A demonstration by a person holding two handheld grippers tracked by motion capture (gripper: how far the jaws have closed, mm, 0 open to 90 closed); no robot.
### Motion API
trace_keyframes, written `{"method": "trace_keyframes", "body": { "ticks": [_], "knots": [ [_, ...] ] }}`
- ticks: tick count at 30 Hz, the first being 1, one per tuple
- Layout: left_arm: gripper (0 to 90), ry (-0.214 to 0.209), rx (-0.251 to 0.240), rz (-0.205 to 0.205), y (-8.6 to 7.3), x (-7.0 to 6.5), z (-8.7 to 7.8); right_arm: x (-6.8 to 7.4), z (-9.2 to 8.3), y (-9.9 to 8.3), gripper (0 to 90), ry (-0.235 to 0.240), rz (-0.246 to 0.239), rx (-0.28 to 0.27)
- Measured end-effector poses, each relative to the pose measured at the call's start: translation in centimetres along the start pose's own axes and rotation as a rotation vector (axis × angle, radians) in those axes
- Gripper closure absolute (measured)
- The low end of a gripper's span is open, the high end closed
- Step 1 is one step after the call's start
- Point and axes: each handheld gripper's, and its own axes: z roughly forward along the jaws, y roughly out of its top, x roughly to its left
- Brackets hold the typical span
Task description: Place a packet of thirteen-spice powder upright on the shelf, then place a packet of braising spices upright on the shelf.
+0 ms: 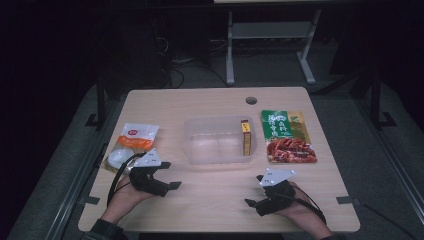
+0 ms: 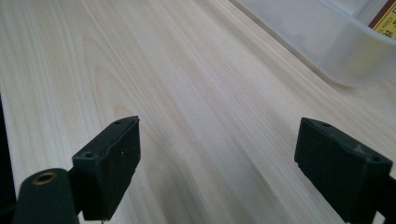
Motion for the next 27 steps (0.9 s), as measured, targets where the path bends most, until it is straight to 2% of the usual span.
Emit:
{"method": "trace_keyframes", "body": {
  "ticks": [6,7,10,18,22,23,25,26,27],
  "knots": [
    [18.4,0.045,-0.005,-0.031,-0.9,0.7,-1.1,-0.1,0.0,0.0,13.9,-0.007,0.001,-0.001],
    [18.4,0.054,-0.004,-0.026,-1.0,0.8,-1.2,-0.1,0.0,0.0,13.9,-0.008,0.006,-0.002],
    [18.4,0.079,-0.009,-0.05,-1.2,1.4,-1.8,-0.2,0.0,0.0,13.9,-0.01,0.004,-0.002],
    [18.4,0.147,-0.024,-0.089,-1.7,3.4,-3.6,-0.3,0.1,-0.1,13.9,-0.009,0.01,-0.002],
    [18.4,0.192,-0.039,-0.116,-2.0,4.5,-4.6,-0.4,0.1,-0.1,13.9,-0.011,0.012,0.0],
    [18.4,0.202,-0.044,-0.133,-2.0,4.8,-4.8,-0.4,0.2,-0.1,13.9,-0.011,0.017,0.001],
    [18.4,0.223,-0.034,-0.125,-2.1,5.5,-5.3,-0.5,0.2,-0.1,13.9,-0.013,0.013,0.007],
    [18.4,0.236,-0.042,-0.142,-2.2,5.7,-5.4,-0.5,0.2,-0.2,13.9,-0.014,0.018,0.004],
    [18.3,0.248,-0.033,-0.14,-2.3,6.1,-5.7,-0.6,0.2,-0.2,13.9,-0.016,0.015,0.003]
  ]
}}
